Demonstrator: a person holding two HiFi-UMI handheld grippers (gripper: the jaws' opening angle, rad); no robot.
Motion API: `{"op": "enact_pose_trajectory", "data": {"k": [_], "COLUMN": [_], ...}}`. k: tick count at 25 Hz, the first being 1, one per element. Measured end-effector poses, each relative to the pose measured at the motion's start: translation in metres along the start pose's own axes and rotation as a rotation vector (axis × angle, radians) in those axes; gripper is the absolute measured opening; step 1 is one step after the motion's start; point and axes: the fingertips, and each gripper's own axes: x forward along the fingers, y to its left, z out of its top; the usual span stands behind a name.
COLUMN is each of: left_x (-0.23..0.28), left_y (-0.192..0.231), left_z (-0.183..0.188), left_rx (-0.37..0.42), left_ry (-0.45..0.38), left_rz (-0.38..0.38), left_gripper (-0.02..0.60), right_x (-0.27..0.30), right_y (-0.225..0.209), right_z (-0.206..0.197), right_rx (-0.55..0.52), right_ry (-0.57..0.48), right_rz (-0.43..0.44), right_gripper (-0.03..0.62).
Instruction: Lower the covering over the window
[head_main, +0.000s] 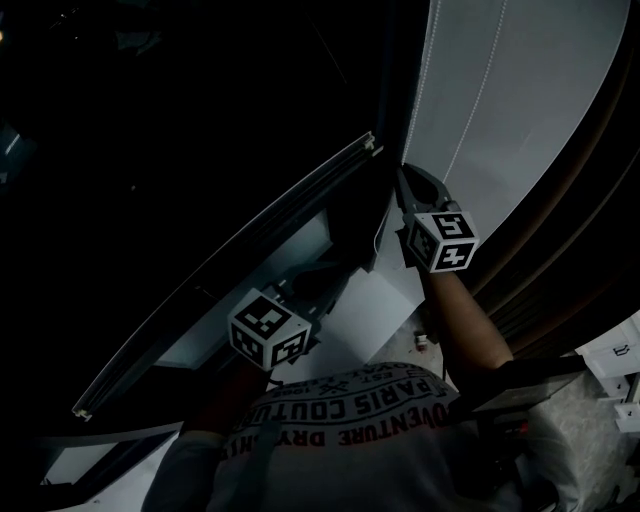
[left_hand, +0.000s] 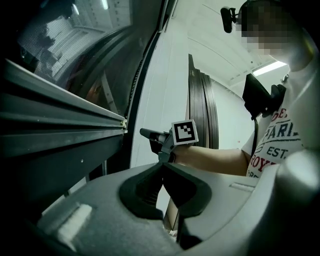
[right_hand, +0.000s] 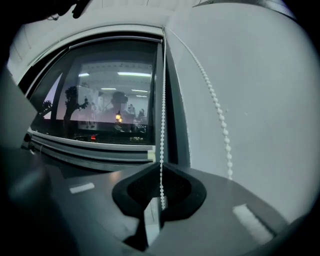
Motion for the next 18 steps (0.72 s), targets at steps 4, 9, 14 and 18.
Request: {"op": "enact_pose_trajectory", "data": {"k": [4, 9, 14, 18], "left_x": [-0.007, -0.013, -0.013, -0.006], "left_y": [-0.007, -0.013, -0.032, -0.053], "left_z": [0.004, 0.016, 0.027, 0.052], "left_rx": [-0.009, -0.010, 0.005, 0.002], "left_ry": [-0.028, -0.081, -0.126, -0.156], "left_rz": [-0.002, -0.014, -0.057, -0.111], "left_gripper": [0.002, 0.002, 0.003, 0.054], "right_x": [-0.027, -0.067, -0.106, -0.134], "right_y": [0.023, 0.061, 0.083, 0.086], "right_z": [0.003, 0.011, 0.009, 0.005], "right_rx": [0.015, -0.036, 0.064, 0.073], "right_ry": [0.001, 0.007, 0.045, 0.081], "right_rz": [0.079, 0.225, 0.322, 0.388], "right_gripper": [0.014, 0.014, 0.012, 0.012]}}
